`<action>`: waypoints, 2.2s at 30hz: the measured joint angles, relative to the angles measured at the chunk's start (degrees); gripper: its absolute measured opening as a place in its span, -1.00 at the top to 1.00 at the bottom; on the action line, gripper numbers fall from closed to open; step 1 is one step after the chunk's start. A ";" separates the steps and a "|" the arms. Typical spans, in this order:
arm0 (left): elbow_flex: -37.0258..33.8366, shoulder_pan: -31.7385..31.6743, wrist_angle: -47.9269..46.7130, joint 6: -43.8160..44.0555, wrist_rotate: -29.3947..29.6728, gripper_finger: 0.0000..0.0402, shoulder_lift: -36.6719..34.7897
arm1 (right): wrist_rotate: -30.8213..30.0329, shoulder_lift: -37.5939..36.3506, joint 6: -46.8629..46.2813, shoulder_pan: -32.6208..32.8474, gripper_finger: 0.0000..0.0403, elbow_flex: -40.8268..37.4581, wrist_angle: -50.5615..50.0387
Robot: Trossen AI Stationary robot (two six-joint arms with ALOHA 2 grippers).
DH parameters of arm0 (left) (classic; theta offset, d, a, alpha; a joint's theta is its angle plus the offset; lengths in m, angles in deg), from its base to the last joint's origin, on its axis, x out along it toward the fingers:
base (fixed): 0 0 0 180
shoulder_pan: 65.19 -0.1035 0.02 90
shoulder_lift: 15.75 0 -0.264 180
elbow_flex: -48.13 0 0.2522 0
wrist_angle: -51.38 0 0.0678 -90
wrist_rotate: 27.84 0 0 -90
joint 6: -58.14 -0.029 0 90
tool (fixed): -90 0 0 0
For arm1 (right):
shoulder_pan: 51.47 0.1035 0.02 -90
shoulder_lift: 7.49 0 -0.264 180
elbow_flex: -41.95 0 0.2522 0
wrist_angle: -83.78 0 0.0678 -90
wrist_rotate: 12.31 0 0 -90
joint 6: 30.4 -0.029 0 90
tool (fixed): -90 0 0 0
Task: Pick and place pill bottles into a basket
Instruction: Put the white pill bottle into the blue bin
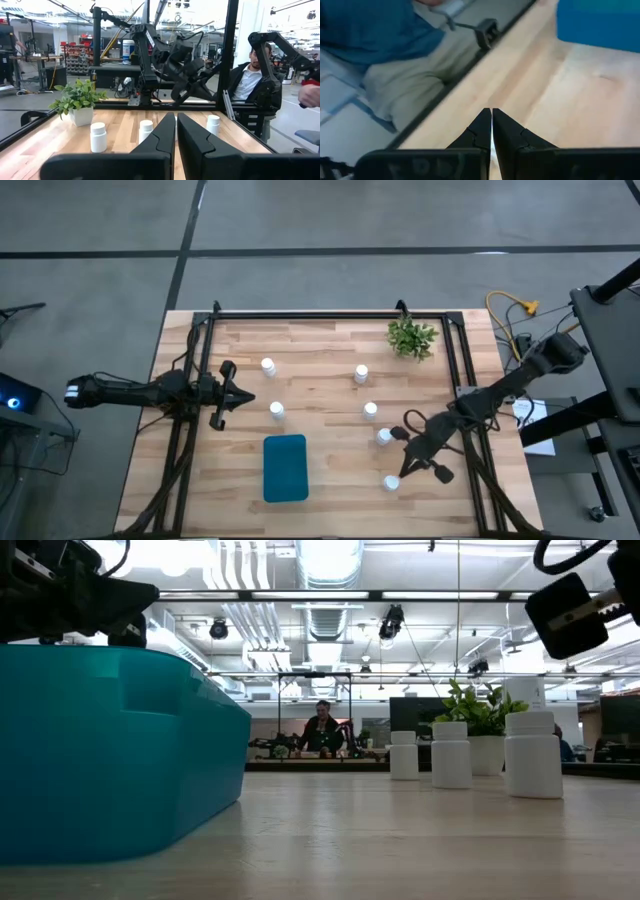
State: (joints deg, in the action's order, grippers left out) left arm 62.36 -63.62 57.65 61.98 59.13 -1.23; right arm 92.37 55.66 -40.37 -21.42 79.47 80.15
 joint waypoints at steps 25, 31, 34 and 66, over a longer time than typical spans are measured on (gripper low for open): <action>0.00 0.01 0.04 0.19 -0.01 1.00 1.93 | -37.73 1.94 -24.86 24.26 0.96 4.42 -15.33; 0.00 0.00 0.04 0.20 -0.01 1.00 1.93 | -47.51 4.67 -33.21 30.12 0.96 4.76 -15.13; 0.00 0.01 0.04 0.20 0.00 1.00 1.86 | -52.27 7.18 -37.74 32.81 0.96 4.76 -15.06; 0.00 0.01 0.11 -0.23 0.04 1.00 1.84 | -68.44 24.77 -53.14 39.86 0.88 4.74 -3.63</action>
State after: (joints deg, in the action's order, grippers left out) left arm 62.36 -63.61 57.76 61.75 59.17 0.61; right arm 23.93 80.43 -93.50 18.44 84.20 76.52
